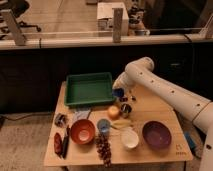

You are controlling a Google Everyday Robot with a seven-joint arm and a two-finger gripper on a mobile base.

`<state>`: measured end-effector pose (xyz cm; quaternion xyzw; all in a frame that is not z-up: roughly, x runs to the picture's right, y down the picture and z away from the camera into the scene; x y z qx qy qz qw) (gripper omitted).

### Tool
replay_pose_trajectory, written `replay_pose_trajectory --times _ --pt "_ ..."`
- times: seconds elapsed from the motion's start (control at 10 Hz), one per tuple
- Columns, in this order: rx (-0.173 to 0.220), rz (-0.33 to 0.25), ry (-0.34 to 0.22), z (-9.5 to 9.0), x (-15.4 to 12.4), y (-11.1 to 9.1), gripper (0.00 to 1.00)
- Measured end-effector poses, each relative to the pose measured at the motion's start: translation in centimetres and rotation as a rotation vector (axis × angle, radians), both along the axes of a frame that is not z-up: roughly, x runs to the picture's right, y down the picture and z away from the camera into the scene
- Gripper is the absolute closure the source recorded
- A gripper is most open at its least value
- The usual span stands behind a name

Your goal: Wipe tray with sponge

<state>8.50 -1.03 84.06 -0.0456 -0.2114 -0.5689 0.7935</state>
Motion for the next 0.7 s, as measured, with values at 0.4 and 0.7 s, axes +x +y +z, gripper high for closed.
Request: replay_pose_trajectory --times 0.4,0.7 --pt "0.007 -0.083 -0.047 2.8 -3.5 -2.4 1.00" --pt "0.000 -0.115 -0.071 4.2 -5.2 -3.0 1.00"
